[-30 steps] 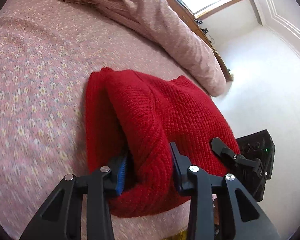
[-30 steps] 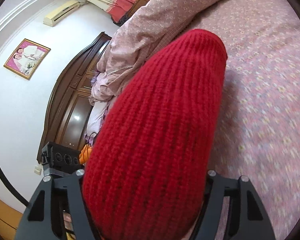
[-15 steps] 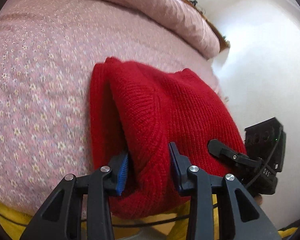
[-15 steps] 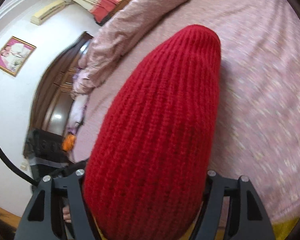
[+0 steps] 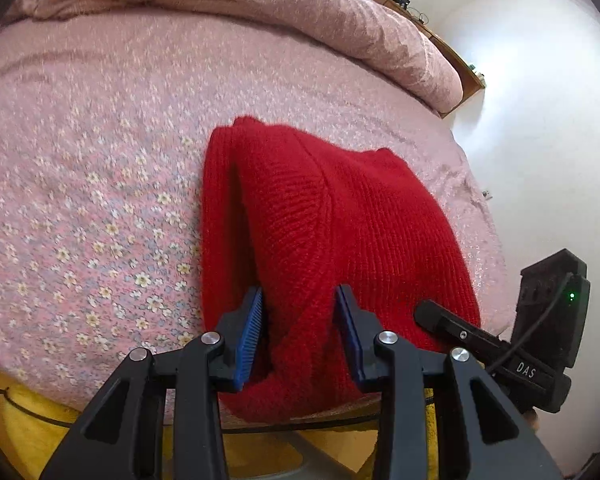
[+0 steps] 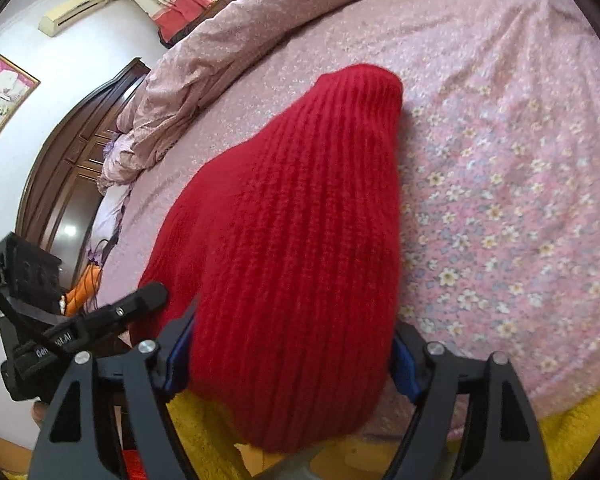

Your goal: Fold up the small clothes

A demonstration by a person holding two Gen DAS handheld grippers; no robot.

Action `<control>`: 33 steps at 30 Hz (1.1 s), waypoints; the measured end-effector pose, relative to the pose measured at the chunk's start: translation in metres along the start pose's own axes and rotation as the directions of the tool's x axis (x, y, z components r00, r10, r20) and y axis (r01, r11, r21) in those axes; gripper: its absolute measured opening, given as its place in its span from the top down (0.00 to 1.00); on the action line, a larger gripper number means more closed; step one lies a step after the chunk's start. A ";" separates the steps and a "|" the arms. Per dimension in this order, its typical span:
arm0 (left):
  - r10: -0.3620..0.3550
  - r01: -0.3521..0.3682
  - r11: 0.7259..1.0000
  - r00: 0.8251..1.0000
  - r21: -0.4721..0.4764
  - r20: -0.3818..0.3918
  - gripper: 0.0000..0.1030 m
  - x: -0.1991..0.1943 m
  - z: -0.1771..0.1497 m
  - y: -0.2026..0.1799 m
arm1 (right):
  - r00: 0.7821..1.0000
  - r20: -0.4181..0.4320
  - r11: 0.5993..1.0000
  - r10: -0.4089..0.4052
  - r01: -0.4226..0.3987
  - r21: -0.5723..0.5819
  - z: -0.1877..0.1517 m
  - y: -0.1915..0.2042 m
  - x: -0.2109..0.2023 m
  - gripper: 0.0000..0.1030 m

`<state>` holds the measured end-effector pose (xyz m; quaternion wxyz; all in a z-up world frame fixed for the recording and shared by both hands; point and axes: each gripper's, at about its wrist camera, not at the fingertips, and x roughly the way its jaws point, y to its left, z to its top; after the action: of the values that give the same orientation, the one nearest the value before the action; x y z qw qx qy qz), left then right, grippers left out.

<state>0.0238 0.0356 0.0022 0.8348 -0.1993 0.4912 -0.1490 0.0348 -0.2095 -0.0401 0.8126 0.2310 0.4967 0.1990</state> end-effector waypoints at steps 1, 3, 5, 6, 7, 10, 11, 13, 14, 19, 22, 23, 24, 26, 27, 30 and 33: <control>0.002 -0.002 1.000 1.000 0.003 0.002 0.71 0.000 0.001 0.001 | 1.000 0.003 1.000 -0.014 0.014 -0.007 -0.002 0.000 -0.005 0.21; 0.001 -0.001 1.000 1.000 0.005 0.002 0.71 -0.002 0.003 0.002 | 0.998 0.016 0.998 -0.056 0.056 -0.031 -0.004 0.001 -0.014 0.21; -0.005 0.005 1.000 1.000 0.001 -0.002 0.71 -0.003 0.005 0.004 | 0.994 0.043 0.992 -0.099 0.102 -0.067 -0.007 0.003 -0.024 0.21; -0.006 0.006 1.000 1.000 0.002 -0.007 0.71 -0.003 0.005 0.003 | 0.990 0.061 0.987 -0.124 0.130 -0.093 -0.008 0.006 -0.030 0.21; 0.002 -0.002 1.000 1.000 0.007 -0.011 0.71 -0.002 0.004 0.002 | 0.983 0.093 0.976 -0.159 0.170 -0.132 -0.010 0.010 -0.038 0.21; 0.043 -0.042 0.998 0.999 0.040 -0.013 0.72 0.004 0.003 -0.004 | 0.966 0.152 0.952 -0.208 0.235 -0.194 -0.008 0.018 -0.047 0.23; 0.048 -0.047 0.998 0.999 0.050 -0.017 0.81 0.006 0.002 -0.006 | 0.967 0.152 0.952 -0.203 0.231 -0.201 -0.007 0.018 -0.047 0.31; 0.059 -0.058 0.997 0.998 0.059 -0.010 0.85 0.008 0.002 -0.007 | 0.982 0.124 0.969 -0.143 0.165 -0.185 -0.004 0.014 -0.042 0.46; 0.067 -0.067 0.995 0.998 0.070 -0.002 0.87 0.007 0.003 -0.008 | 0.986 0.117 0.974 -0.122 0.142 -0.175 -0.004 0.012 -0.038 0.47; 0.156 -0.162 0.982 0.985 0.101 0.068 0.89 -0.009 0.001 -0.008 | 0.982 0.139 0.949 -0.128 0.162 -0.271 -0.004 0.035 -0.028 0.53; 0.226 -0.230 0.970 0.973 0.079 0.049 0.89 -0.001 0.002 0.005 | 0.981 0.135 0.925 -0.138 0.176 -0.337 -0.004 0.053 -0.016 0.53; 0.242 -0.244 0.967 0.970 0.076 0.035 0.88 0.006 0.002 0.010 | 0.980 0.131 0.919 -0.152 0.189 -0.346 -0.004 0.057 -0.011 0.53; 0.252 -0.254 0.964 0.967 0.081 0.032 0.88 0.010 0.000 0.013 | 0.977 0.131 0.912 -0.167 0.203 -0.356 -0.005 0.059 -0.005 0.53; 0.271 -0.274 0.957 0.962 0.097 0.044 0.87 0.015 -0.004 0.016 | 0.973 0.144 0.901 -0.178 0.220 -0.375 -0.007 0.062 0.002 0.53; 0.274 -0.278 0.955 0.960 0.106 0.050 0.87 0.015 -0.005 0.015 | 0.972 0.151 0.897 -0.181 0.226 -0.379 -0.008 0.063 0.001 0.53; 0.278 -0.283 0.953 0.959 0.112 0.053 0.87 0.016 -0.004 0.012 | 0.967 0.163 0.888 -0.196 0.245 -0.390 -0.012 0.065 -0.002 0.52; 0.264 -0.268 0.960 0.963 0.088 0.054 0.86 0.011 -0.003 0.011 | 0.965 0.171 0.891 -0.201 0.253 -0.377 -0.014 0.066 -0.004 0.49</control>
<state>0.0266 0.0401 -0.0127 0.8658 -0.0952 0.4882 -0.0544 0.0146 -0.1552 -0.0047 0.8901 0.0145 0.4169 0.1837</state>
